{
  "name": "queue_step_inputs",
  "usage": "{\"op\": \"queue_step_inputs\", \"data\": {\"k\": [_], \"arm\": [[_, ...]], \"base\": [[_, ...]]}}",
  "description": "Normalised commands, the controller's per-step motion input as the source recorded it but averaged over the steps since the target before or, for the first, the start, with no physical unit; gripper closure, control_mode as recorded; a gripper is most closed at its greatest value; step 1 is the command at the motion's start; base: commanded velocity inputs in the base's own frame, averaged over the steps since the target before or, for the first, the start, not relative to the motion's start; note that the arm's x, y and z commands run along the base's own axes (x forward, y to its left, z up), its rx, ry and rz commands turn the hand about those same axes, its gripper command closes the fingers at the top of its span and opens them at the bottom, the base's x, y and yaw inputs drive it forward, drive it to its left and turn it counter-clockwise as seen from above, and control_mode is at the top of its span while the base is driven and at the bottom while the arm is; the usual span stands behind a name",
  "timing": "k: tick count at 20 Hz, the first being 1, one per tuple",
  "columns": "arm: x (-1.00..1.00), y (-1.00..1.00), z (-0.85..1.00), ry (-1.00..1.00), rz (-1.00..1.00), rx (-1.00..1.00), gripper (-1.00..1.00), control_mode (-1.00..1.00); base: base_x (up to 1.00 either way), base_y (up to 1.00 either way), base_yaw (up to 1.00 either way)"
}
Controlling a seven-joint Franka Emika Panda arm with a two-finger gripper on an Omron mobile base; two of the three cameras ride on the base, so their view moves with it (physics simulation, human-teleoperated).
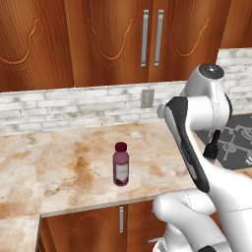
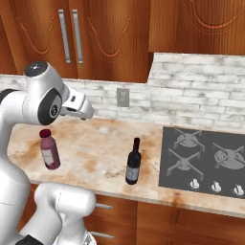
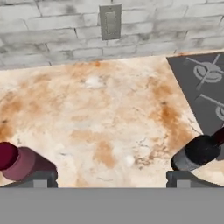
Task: There is a wine glass and glass cup on the dining counter. Place the wine bottle next to the wine glass and the juice bottle next to the glass cup.
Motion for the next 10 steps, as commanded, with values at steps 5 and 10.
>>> {"op": "queue_step_inputs", "data": {"k": [5,10], "arm": [[-0.24,-0.06,0.0,0.01,-0.32,0.0,-1.0,-1.0],[-0.2,-0.1,-0.08,0.0,-0.32,-0.02,-1.0,-1.0]], "base": [[0.0,0.0,0.0],[0.0,0.0,0.0]]}}
